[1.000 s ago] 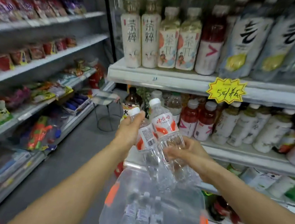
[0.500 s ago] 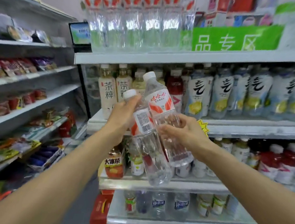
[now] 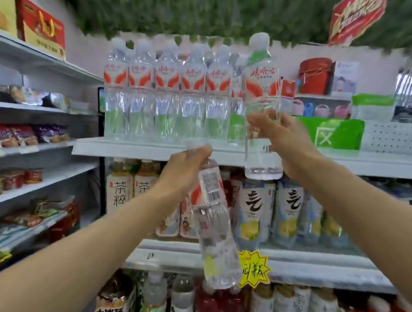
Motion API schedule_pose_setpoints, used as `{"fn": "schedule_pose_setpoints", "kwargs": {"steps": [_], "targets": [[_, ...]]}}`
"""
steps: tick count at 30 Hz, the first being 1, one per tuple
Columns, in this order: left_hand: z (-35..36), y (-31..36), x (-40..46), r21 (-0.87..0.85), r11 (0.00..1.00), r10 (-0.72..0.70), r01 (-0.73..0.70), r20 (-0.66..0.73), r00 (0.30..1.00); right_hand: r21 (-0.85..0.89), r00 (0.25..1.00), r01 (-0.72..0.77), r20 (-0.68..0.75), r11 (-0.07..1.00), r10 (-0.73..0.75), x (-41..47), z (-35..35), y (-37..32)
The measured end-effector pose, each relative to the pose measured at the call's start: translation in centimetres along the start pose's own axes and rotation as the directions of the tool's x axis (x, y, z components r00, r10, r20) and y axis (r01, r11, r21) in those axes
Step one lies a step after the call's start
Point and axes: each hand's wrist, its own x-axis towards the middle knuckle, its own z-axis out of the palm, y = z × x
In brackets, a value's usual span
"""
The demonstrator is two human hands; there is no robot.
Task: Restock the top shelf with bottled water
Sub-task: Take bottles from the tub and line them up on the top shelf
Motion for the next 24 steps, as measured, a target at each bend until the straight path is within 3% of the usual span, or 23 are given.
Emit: {"fn": "schedule_pose_setpoints", "kwargs": {"steps": [5, 12, 18, 24], "targets": [[1.6, 3.0, 3.5, -0.075, 0.997, 0.032, -0.035, -0.043, 0.999, 0.07, 1.0, 0.005, -0.024, 0.998, -0.003, 6.4, -0.4, -0.1], [2.8, 4.1, 7.0, 0.023, 1.0, -0.01, 0.013, -0.092, 0.996, 0.045, 0.996, -0.08, 0.047, 0.996, 0.078, 10.3, 0.5, 2.5], [2.6, 3.9, 8.3, 0.051, 0.997, -0.046, 0.051, -0.103, 0.994, -0.038, 0.991, -0.064, 0.118, 0.997, 0.068, 14.4, 0.4, 6.2], [2.6, 3.6, 9.0, 0.087, 0.994, -0.056, 0.062, -0.066, 0.996, -0.211, 0.993, -0.06, 0.09, 0.976, 0.08, 10.6, -0.2, 6.2]]}}
